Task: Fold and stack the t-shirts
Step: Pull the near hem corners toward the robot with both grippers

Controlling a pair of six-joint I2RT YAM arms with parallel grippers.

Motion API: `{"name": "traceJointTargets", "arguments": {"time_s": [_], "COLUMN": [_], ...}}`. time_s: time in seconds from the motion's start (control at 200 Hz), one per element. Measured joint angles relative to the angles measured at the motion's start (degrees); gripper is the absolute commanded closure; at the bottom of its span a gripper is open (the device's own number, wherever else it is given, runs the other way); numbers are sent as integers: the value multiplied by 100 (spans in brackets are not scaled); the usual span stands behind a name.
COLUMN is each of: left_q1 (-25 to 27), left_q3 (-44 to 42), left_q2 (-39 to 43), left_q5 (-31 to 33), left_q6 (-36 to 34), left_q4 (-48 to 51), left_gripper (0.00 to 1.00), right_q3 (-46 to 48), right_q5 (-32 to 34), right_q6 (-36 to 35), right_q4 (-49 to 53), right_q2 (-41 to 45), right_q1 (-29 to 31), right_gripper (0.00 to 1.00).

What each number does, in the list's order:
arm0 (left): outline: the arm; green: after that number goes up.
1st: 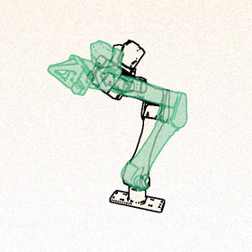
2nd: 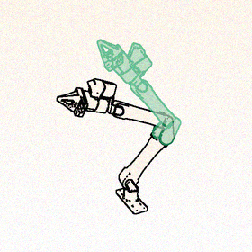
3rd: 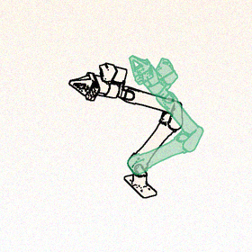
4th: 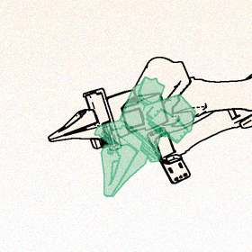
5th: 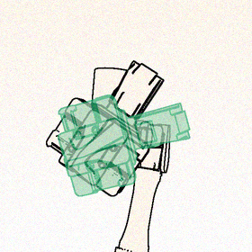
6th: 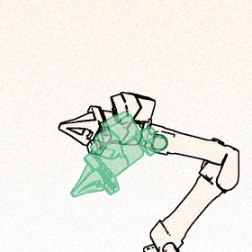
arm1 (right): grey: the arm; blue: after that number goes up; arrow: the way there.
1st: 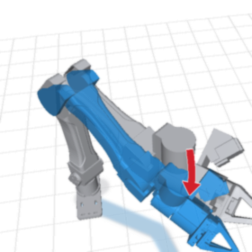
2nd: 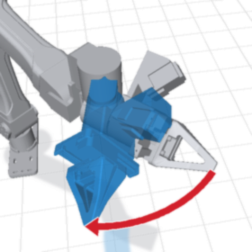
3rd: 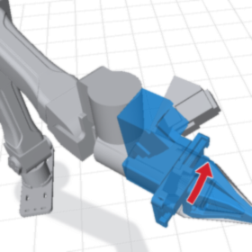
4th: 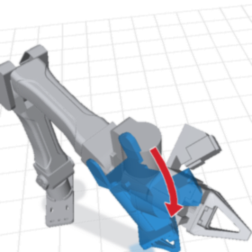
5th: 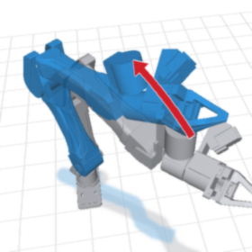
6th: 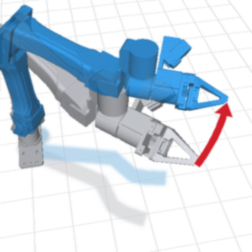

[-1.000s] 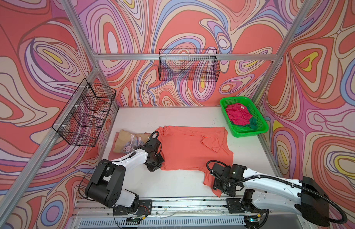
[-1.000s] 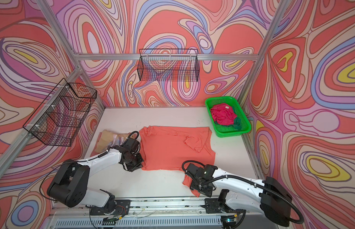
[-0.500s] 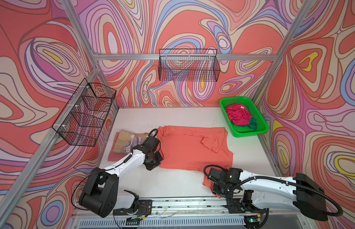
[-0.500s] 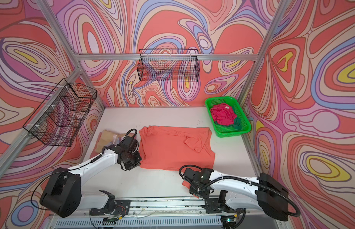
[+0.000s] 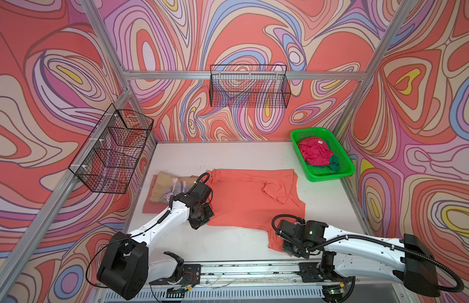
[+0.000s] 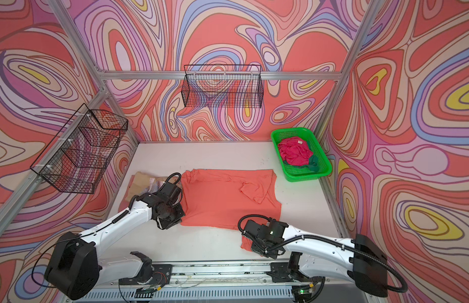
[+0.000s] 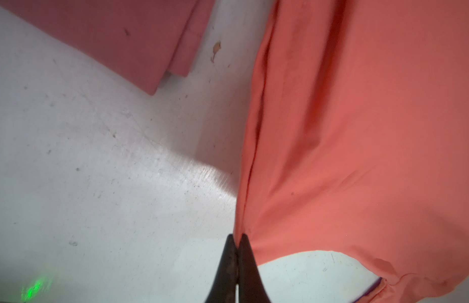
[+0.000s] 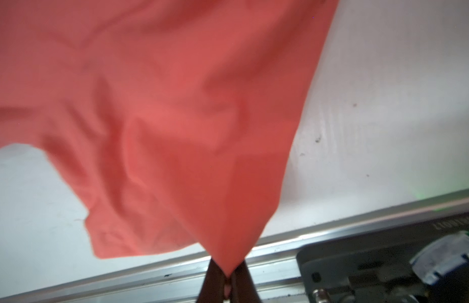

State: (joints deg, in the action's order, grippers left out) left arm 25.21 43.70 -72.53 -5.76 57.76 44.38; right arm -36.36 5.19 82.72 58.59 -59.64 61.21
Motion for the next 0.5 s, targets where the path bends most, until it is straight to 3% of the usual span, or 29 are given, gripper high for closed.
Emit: {"name": "traceJointTargets", "arguments": {"time_s": [0.496], "left_q1": [2], "left_q3": [708], "left_q2": [-291], "left_q5": [531], "left_q6": [70], "left_q4": [667], "left_gripper": [100], "right_q3": [-2350], "right_q5": [2282], "right_q6": [-90], "right_q4": [1786], "right_q2": [533], "right_q1": [-330], "right_gripper": [100]}}
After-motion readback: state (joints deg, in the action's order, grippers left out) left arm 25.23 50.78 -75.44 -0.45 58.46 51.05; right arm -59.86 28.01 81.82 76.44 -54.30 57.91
